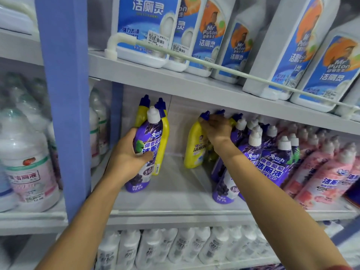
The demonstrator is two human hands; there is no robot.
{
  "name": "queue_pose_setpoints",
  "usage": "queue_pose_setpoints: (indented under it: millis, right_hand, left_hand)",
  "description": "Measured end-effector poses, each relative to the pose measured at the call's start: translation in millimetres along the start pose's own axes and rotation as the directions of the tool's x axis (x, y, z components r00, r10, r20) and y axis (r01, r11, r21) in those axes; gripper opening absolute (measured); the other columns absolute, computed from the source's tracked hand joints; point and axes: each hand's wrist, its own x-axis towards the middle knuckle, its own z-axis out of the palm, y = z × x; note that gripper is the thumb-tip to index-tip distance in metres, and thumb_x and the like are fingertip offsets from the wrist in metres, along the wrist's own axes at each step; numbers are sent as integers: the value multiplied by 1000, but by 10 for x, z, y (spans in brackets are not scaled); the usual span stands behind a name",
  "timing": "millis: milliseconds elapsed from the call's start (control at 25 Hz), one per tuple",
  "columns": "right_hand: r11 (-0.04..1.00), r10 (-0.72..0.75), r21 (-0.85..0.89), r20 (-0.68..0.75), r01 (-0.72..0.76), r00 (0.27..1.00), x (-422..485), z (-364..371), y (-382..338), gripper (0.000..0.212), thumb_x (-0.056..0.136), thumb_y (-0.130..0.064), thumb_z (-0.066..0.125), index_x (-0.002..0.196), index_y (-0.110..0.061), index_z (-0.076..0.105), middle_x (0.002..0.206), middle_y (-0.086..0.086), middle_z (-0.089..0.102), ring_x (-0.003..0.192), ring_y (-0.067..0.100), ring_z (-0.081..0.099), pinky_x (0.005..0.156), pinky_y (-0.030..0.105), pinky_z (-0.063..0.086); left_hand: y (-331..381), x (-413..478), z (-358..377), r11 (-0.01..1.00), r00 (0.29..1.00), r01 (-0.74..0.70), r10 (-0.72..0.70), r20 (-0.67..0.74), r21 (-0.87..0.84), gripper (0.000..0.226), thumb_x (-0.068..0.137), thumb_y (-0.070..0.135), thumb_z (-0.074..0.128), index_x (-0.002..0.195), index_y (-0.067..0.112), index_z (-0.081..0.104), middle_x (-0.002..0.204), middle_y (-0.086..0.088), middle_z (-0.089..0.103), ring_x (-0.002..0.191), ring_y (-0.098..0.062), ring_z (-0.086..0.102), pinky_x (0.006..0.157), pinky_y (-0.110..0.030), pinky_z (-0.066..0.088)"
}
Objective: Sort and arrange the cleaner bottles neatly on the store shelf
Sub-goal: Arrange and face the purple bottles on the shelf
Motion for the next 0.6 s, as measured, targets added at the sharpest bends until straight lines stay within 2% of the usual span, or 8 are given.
queue_pose_setpoints:
  millis: [120,200,320,360,480,600]
  right_hand:
    - [970,53,223,188,-95,981,-223,-33,-107,14,91,-22,77,99,-16,68,88,-3,71,84,17,69,70,28,57]
    - [924,-2,363,319,-120,948,-455,0,-192,26,94,-13,72,118,-6,64,91,1,69,82,12,66,69,28,56]
    - [942,-55,320,452,-104,890,-694,109,-137,40,90,-17,78,126,-9,64,110,2,73,91,13,73,74,33,62]
    - [948,-65,304,476,-94,877,-754,147,-87,43,89,-19,79,128,-11,64,116,2,73,96,16,74,75,37,64]
    - [938,-53,332,419,-99,906,-828,254,7,51,82,-23,86,127,-15,64,123,6,71,104,27,73,79,39,64]
    - [948,-30,304,384,-95,923,-888,325,-57,69,67,-50,91,126,-24,67,121,1,72,103,22,73,85,42,63]
  left_hand:
    - [-8,18,15,1000,1000,-5,5,7,3,54,73,5,84,109,36,59,99,13,74,90,-14,72,84,-44,60]
    - [-22,22,14,1000,1000,-5,6,14,-8,54,73,6,85,107,40,59,100,12,74,90,-15,72,85,-46,60]
    - [-39,14,24,999,999,-13,14,29,-38,54,70,15,87,106,45,61,100,11,76,92,-16,73,85,-49,60]
    - [-34,13,25,998,999,-14,15,30,-54,54,67,20,86,108,45,61,101,10,76,93,-18,74,85,-50,60]
    - [-35,23,33,996,999,1,3,47,-84,54,62,27,85,107,45,63,101,10,77,93,-18,74,85,-51,60]
    - [-6,13,75,991,995,33,-20,98,-127,52,61,27,86,105,45,66,101,8,78,94,-18,75,86,-51,60]
